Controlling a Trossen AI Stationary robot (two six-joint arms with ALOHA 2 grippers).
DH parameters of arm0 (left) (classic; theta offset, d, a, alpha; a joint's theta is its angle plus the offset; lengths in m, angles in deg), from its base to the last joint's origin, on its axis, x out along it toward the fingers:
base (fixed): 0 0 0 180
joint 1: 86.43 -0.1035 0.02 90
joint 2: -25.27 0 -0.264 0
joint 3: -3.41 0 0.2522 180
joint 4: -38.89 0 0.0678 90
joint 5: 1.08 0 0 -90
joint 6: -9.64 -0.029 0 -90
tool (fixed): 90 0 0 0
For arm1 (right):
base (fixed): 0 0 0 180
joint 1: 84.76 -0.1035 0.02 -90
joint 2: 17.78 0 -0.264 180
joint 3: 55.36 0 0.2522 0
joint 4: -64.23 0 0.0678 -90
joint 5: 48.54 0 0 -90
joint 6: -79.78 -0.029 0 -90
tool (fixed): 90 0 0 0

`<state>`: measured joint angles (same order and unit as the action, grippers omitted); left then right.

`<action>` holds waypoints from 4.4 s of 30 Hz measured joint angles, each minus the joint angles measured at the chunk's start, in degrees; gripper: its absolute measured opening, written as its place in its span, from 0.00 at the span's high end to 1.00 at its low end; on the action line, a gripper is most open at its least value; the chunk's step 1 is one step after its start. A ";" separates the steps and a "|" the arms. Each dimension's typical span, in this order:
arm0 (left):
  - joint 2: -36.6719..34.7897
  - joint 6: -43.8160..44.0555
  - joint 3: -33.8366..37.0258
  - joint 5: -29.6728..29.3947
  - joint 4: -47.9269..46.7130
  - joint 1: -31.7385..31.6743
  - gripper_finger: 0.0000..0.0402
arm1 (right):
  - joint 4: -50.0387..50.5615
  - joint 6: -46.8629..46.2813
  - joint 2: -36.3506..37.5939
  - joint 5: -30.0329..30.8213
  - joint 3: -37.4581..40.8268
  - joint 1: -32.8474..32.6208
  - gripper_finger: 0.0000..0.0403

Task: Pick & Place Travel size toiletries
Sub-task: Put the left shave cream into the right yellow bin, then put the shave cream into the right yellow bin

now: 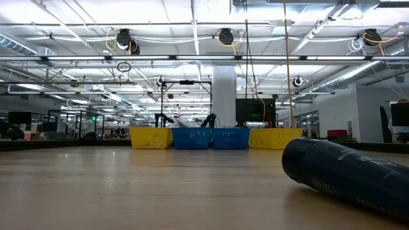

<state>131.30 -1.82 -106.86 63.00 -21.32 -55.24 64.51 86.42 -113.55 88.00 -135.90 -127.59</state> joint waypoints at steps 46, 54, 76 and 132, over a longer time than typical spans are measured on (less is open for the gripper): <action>0.02 22.58 0.00 -17.75 -8.01 5.44 0.60 | 44.97 -20.06 19.53 -3.24 5.12 40.74 1.00; 0.01 24.67 0.00 -17.71 -6.39 3.73 0.60 | 39.09 -14.55 23.78 -13.60 14.18 57.67 1.00; -0.01 23.78 0.02 -15.02 -6.93 -4.10 0.60 | 18.04 -0.93 25.73 -30.32 27.41 78.83 0.96; 0.02 -5.58 2.71 11.90 8.05 -5.98 0.60 | 13.78 -20.94 37.22 -50.54 28.81 29.72 0.67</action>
<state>131.32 -7.39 -104.15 74.90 -13.27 -61.22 78.29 65.48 -76.33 37.46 -107.09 -97.87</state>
